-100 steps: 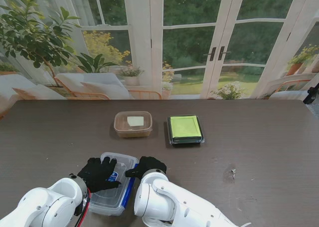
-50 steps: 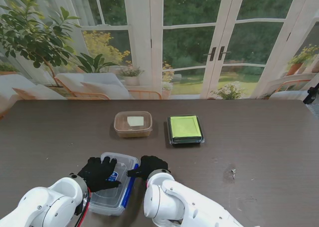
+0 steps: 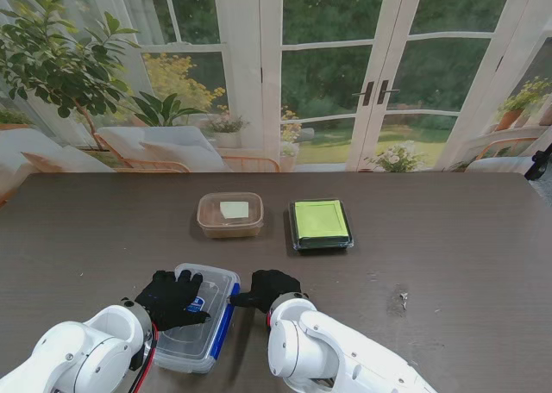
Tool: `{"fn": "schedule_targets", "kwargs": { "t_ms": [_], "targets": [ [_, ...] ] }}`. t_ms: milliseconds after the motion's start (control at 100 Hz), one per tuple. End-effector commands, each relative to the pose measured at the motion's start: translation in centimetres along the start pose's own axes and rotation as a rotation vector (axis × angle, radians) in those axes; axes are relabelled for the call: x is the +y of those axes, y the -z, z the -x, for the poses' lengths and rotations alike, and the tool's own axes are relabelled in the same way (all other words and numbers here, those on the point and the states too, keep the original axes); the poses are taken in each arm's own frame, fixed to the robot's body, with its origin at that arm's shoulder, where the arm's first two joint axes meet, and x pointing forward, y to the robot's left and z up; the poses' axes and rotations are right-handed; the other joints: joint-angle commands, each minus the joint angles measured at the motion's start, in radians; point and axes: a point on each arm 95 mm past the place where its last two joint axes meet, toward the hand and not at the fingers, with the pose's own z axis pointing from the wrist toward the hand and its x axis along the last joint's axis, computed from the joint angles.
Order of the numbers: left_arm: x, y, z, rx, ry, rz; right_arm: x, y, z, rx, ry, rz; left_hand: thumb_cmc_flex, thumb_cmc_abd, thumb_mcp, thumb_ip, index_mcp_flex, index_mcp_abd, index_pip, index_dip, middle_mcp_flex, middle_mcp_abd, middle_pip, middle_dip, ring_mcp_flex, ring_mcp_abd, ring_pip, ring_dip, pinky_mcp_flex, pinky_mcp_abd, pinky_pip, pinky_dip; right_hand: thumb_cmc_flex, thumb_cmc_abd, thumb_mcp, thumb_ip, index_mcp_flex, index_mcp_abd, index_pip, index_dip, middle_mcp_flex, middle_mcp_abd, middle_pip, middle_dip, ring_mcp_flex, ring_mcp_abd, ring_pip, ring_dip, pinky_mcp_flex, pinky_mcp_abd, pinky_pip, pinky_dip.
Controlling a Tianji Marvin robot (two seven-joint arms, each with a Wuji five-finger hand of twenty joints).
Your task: Pair container bodies with their lids
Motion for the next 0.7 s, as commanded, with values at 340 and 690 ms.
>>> {"fn": "schedule_targets", "kwargs": {
  "t_ms": [340,690],
  "targets": [
    [2.4,-0.2,0.9,-0.006,-0.006,0.045,-0.9,2.5,0.1,0.035,-0.023,-0.031,0.045,-0.042,0.017,0.025,0.087,-0.134,0.092,0.044,0.183,-0.101,0.234,0.083,0.049,-0.048,0.026,-0.002,0.023,-0.041,-0.005,0.0,0.002,0.039,-0.055,0.055,0.087,0.009,-0.017,-0.019,0.03,0.033,-0.011,0.0,0.054,0.015,0.024,0.008,0.142,0.044,0.001,0.014],
    [1.6,0.7,1.8,-0.011,0.025,-0.062,-1.2,3.2,0.2,0.053,-0.018,-0.036,0.049,-0.033,0.017,0.024,0.106,-0.155,0.096,0.058,0.215,-0.094,0.24,0.086,0.083,-0.036,0.04,0.006,0.053,-0.022,0.011,0.011,-0.007,0.057,-0.072,0.058,0.048,0.021,-0.042,-0.026,0.035,0.036,-0.016,0.003,0.055,0.012,0.036,0.015,0.143,0.047,0.007,0.013]
  ]
}}
